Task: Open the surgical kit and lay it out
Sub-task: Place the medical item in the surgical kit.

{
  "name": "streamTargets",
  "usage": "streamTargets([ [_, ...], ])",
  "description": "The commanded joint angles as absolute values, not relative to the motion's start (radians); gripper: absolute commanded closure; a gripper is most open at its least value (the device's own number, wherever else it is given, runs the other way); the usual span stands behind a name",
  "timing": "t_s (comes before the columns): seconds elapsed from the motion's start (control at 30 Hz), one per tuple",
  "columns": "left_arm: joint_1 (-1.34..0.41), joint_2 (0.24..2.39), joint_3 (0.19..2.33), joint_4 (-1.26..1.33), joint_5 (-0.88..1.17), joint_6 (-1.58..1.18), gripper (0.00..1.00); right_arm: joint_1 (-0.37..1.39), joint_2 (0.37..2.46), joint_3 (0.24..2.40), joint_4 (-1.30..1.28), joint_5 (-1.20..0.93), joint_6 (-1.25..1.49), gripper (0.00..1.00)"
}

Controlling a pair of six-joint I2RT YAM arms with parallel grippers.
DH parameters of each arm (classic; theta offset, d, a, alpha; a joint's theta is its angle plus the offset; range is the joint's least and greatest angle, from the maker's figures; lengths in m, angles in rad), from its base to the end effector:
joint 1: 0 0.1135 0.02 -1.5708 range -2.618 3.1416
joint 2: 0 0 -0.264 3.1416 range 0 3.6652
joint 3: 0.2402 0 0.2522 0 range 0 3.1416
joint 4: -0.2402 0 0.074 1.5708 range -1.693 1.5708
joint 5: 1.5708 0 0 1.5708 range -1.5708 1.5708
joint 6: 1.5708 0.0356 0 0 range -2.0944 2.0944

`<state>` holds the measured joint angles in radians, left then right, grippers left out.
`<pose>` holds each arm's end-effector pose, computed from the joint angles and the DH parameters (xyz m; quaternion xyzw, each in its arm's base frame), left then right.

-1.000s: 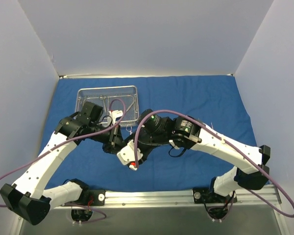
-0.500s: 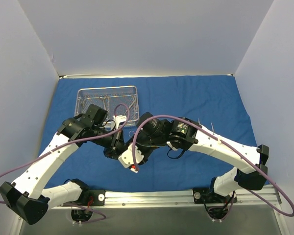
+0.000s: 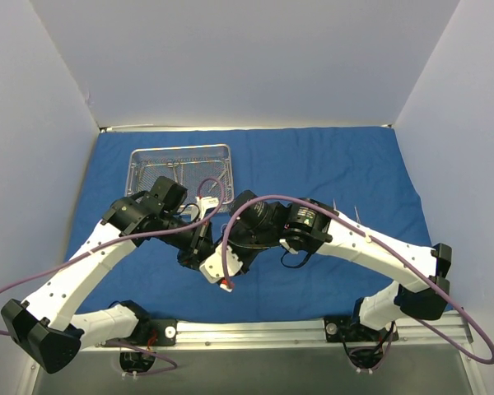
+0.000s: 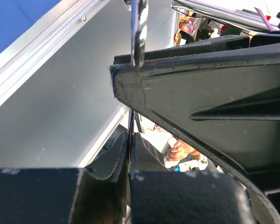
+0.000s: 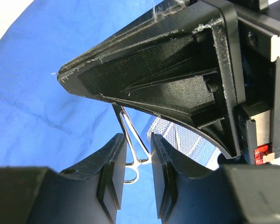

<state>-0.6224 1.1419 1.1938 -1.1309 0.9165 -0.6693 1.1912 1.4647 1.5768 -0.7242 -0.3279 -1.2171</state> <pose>0.1435 -0.1377 0.3419 -0.0873 -0.8721 0.4741 0.0839 0.1068 0.2986 0.4012 -0.8442 0.2436 0.1389 0.4569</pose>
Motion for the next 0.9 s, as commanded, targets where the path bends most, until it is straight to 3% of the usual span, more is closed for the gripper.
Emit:
streamTargets([
  [0.0,-0.632,1.144,1.246,-1.146,0.931,-0.644,0.98,1.189,1.430,1.569,-0.741,-0.314,-1.232,0.74],
  [0.07,-0.632,1.144,1.247,-1.144,0.934,-0.644,0.98,1.189,1.430,1.568,-0.742,-0.314,-1.230,0.77],
  [0.23,-0.630,1.150,1.258,-1.149,0.942,-0.634,0.98,1.189,1.433,1.563,-0.742,-0.310,-1.226,1.00],
  [0.33,-0.629,1.149,1.255,-1.158,0.939,-0.629,0.91,1.189,1.431,1.556,-0.732,-0.302,-1.212,1.00],
  [0.37,-0.629,1.147,1.250,-1.154,0.940,-0.632,0.84,1.189,1.431,1.552,-0.730,-0.298,-1.206,1.00],
  [0.4,-0.627,1.143,1.237,-1.131,0.942,-0.635,0.66,1.187,1.431,1.549,-0.727,-0.296,-1.197,1.00],
  [0.5,-0.623,1.135,1.220,-1.083,0.951,-0.647,0.53,1.177,1.431,1.545,-0.723,-0.299,-1.155,1.00],
  [0.7,-0.580,1.129,1.192,-1.028,0.974,-0.657,0.51,1.132,1.410,1.522,-0.716,-0.325,-1.108,1.00],
  [0.87,-0.444,1.115,1.233,-1.222,0.846,-0.516,0.50,1.051,1.367,1.483,-0.692,-0.356,-1.028,1.00],
])
